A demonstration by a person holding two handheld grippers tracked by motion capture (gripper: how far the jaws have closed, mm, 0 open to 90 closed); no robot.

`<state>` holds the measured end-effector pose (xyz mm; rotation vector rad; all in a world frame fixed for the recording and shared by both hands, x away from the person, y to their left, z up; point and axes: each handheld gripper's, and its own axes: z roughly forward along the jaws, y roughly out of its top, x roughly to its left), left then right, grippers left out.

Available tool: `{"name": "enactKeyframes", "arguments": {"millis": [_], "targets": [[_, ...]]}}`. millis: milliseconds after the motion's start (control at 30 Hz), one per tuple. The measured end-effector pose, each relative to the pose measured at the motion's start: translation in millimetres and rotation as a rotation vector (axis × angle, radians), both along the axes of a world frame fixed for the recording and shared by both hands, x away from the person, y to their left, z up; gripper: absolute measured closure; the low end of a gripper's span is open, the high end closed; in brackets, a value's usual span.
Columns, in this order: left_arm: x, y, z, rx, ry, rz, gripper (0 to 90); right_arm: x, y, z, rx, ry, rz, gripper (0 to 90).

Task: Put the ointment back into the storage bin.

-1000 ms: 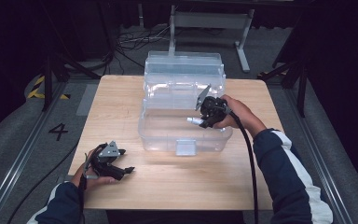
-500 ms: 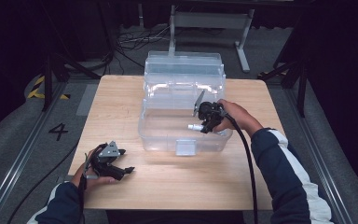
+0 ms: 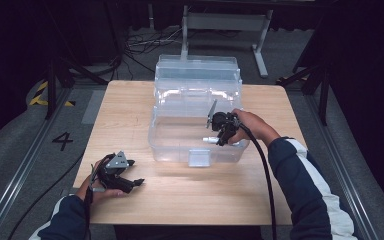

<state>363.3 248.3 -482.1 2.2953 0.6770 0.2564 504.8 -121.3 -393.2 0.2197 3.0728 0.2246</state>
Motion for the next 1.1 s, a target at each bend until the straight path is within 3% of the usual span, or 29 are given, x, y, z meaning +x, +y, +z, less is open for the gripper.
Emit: {"name": "enactKeyframes", "arguments": {"millis": [200,600,900,1100], "targets": [[-0.1,0.0,0.0,0.000,0.001,0.001,20.0,-1.5,2.4,-4.7,-0.018,0.019,0.025,70.8],[0.0,0.0,0.0,0.000,0.000,0.001,20.0,-1.3,0.8,-2.0,-0.001,0.008,0.021,68.4],[-0.1,-0.1,0.0,0.000,0.000,0.001,20.0,-1.7,-1.2,2.3,0.027,-0.005,0.004,67.1],[-0.1,-0.1,0.0,0.000,0.001,0.001,20.0,-2.3,-7.4,10.9,0.095,-0.032,-0.018,65.7]]}}
